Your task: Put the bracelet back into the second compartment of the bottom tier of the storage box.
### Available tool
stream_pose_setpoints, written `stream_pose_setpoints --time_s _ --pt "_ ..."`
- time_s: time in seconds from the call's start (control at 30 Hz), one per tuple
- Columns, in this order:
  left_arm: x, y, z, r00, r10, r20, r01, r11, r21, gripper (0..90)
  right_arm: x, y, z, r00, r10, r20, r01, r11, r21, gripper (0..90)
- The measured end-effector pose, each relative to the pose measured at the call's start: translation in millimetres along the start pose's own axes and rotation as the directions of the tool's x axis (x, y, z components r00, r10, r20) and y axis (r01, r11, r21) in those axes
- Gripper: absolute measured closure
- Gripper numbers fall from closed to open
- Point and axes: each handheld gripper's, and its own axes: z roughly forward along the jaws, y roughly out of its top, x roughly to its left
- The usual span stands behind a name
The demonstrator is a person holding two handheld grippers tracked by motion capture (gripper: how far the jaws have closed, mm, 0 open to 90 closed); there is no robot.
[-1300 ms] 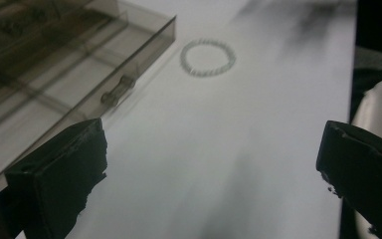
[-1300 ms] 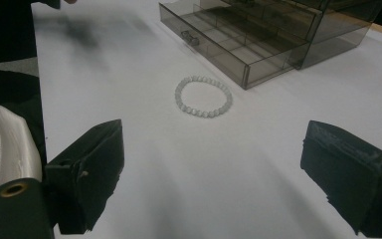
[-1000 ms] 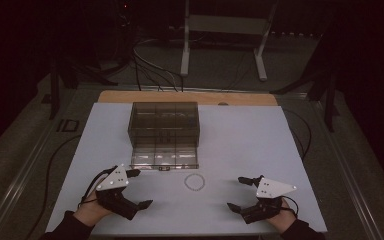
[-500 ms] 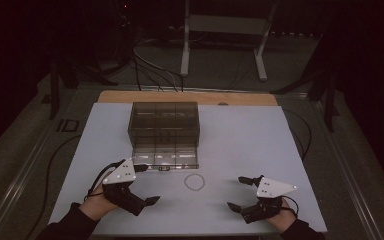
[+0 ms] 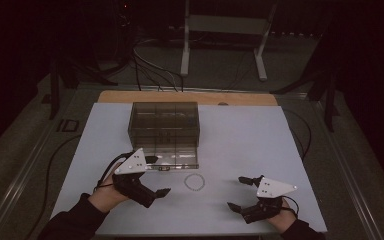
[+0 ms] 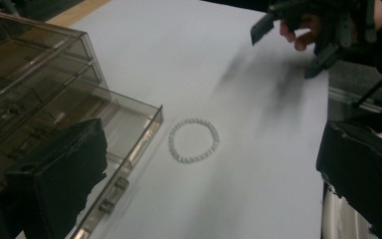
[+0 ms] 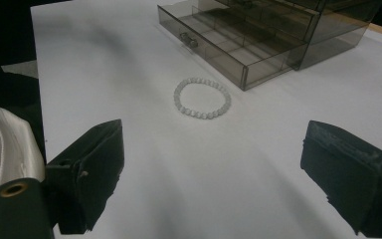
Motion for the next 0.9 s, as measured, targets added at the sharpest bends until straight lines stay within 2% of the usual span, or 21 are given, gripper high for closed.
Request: stream_pose_setpoints --time_s 0.07,0.2,0.33,0.4,0.57,0.7,0.77,0.9 --pt "-0.1 4.8 5.5 0.9999 -0.007 -0.012 0.007 1.0000 -0.001 0.0 0.0 0.2 -0.1 1.0000 0.001 0.000 -0.001 1.000 -0.002 9.8" --pt "-0.2 10.2 13.4 0.9999 -0.016 -0.004 0.016 0.9999 -0.006 0.0 -0.2 0.1 -0.2 1.0000 0.002 0.000 -0.002 1.000 -0.002 9.8" --pt "-1.3 13.1 22.3 1.0000 0.007 -0.003 -0.007 1.0000 0.005 0.0 -0.2 0.1 -0.4 1.0000 0.001 -0.001 -0.001 1.000 -0.003 9.8" --pt "-1.0 12.8 26.5 0.9995 0.009 0.029 -0.009 0.9999 0.007 0.0 0.0 0.1 -0.5 1.0000 0.001 -0.002 -0.001 1.000 -0.002 9.8" --pt "-1.8 13.7 33.9 0.9993 -0.007 0.037 0.006 0.9999 0.012 0.0 0.3 0.1 -0.3 1.0000 -0.001 -0.004 0.001 1.000 0.000 9.9" --pt "-2.1 14.2 39.1 0.9994 -0.004 0.034 0.003 0.9997 0.026 0.0 0.3 0.2 -0.3 1.0000 0.000 -0.004 0.000 1.000 0.000 9.9" --pt "-3.3 13.1 45.3 0.9987 -0.002 0.051 0.000 0.9992 0.040 0.0 0.1 0.1 -0.3 1.0000 -0.001 -0.003 0.001 1.000 -0.002 9.9" --pt "-4.5 10.6 52.5 0.9971 -0.005 0.076 0.003 0.9997 0.022 0.0 0.2 0.1 -0.3 1.0000 -0.001 -0.004 0.001 1.000 -0.001 9.8"
